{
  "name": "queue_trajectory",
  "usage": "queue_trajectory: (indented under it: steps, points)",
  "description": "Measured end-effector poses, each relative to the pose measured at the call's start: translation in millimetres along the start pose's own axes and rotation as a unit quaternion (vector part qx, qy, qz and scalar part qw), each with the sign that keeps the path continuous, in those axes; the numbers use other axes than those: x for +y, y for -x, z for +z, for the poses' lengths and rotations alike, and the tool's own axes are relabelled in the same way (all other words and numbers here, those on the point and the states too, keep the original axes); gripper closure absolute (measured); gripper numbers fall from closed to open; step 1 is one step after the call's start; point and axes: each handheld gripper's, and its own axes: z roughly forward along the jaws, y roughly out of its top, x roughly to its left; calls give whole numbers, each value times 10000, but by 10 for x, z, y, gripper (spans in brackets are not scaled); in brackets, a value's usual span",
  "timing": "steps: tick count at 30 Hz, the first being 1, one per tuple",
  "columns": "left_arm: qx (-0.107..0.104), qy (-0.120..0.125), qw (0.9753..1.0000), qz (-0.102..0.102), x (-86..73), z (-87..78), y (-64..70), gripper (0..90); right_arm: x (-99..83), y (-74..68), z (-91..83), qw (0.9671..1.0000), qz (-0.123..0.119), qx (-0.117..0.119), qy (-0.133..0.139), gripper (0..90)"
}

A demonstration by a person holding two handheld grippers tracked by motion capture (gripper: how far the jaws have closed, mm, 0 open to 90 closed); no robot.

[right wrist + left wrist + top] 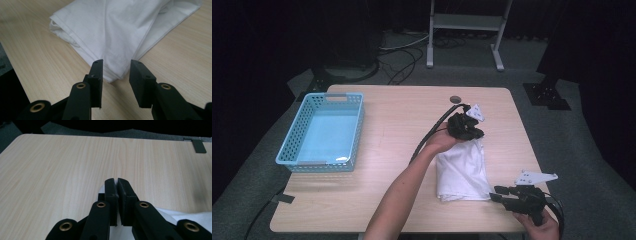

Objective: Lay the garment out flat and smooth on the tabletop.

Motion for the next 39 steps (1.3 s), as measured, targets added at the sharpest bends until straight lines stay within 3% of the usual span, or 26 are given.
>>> queue_trajectory:
  steps: [3,10,24,34,39]
  points:
    - [-8,-13,10000,18,0,11,4,866,20,29,85,9998,83,85,-175,643]
    - [-19,9,10000,37,3,1,21,865,53,90,156,9984,222,426,-282,845]
    - [93,177,9998,44,-21,-203,31,866,167,-93,19,9981,69,619,-42,860]
    - [228,447,9987,-63,-115,-451,-19,867,465,-285,-76,9958,-230,861,198,860]
    - [306,603,9977,-105,-191,-628,-65,869,704,-432,-55,9929,-500,1032,332,860]
